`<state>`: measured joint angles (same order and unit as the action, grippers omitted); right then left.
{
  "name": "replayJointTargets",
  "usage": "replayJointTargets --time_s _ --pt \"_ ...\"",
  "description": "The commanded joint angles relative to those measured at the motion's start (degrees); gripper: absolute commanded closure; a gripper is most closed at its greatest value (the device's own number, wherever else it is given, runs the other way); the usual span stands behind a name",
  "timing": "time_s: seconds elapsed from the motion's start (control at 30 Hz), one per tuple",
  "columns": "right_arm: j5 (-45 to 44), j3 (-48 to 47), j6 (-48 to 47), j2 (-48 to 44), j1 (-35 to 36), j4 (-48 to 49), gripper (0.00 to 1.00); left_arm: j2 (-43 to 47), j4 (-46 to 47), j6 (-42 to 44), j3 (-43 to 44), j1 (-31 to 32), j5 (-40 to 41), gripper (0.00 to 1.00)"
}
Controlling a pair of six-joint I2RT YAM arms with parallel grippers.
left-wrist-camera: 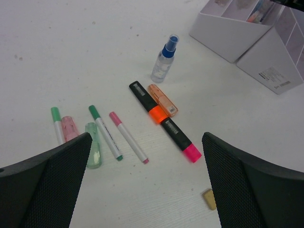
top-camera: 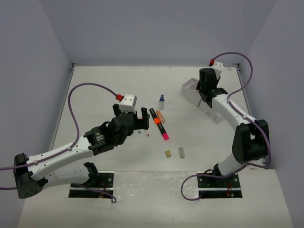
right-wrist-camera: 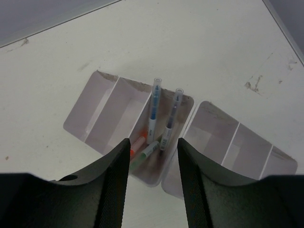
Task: Sort the stationery into containers
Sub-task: Place the pen in the storage box, then pick up the stationery from the center of the board.
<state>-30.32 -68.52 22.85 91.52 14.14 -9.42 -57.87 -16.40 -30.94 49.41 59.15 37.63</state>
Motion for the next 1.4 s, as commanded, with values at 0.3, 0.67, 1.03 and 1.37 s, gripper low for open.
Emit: replayJointTargets --time_s 0.3,0.67,1.03,1.37 --pt "23.3 7.1 2.2 -15.1 19.2 -24.9 0.43 -2.3 -18.8 -17.7 6.0 -3.0 12.4 0.0" --pt "19.3 22.5 14.5 -15.0 29.5 -29.7 0.49 6.0 -31.5 -17.3 10.0 -2.9 14.8 0.0" --pt "25.4 25.5 15.6 -12.3 32.3 -28.5 0.57 6.3 -34.6 -13.3 9.1 -3.0 14.6 0.0" --pt "22.7 23.5 17.0 -6.7 33.1 -31.1 0.7 7.2 -33.7 -11.0 8.0 -3.0 12.6 0.0"
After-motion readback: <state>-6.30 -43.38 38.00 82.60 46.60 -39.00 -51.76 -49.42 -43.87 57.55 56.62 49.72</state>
